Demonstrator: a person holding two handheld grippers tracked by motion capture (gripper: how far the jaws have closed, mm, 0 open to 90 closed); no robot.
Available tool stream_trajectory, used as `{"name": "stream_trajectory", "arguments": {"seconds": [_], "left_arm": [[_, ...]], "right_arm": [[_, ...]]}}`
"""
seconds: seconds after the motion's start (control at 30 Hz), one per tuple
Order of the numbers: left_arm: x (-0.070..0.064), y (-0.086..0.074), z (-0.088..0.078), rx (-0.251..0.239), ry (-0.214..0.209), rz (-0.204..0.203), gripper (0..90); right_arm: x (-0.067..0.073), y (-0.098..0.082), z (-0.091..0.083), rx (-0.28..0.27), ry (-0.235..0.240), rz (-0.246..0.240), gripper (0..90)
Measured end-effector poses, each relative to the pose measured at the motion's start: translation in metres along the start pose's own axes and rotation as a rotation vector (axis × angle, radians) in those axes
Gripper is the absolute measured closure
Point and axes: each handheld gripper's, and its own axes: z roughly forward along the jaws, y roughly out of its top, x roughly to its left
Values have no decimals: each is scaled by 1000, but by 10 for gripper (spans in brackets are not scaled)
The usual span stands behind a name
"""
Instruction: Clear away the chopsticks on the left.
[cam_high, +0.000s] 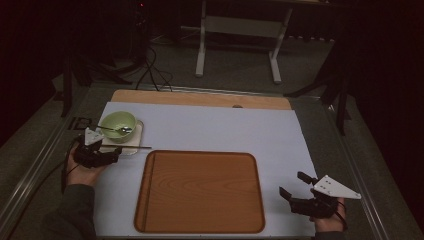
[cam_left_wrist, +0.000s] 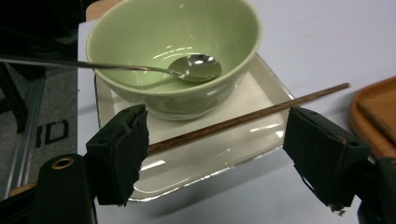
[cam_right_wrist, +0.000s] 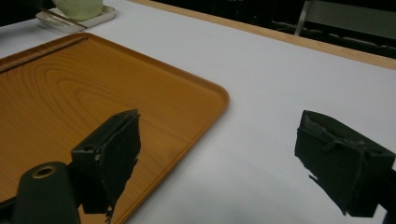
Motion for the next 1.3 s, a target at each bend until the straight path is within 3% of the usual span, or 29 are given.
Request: {"name": "stream_trajectory", "arguments": {"seconds": [0.3, 0.4, 0.6, 0.73, 1.13, 1.3], "left_arm": [[10, -3, 17, 16, 10, -59, 257], [10, -5, 22, 37, 13, -48, 270], [11, -5, 26, 33, 9, -48, 288], [14, -6, 29, 30, -1, -78, 293], [12, -7, 35, 68, -4, -68, 325], [6, -6, 32, 102, 17, 1, 449]], "right_arm": [[-1, 0, 0, 0, 0, 0, 139], [0, 0, 0, 0, 2, -1, 139], [0, 0, 1, 2, 2, -1, 139], [0, 0, 1, 5, 2, -1, 139], [0, 0, 0, 4, 3, 2, 140], [0, 0, 0, 5, 3, -1, 139]]}}
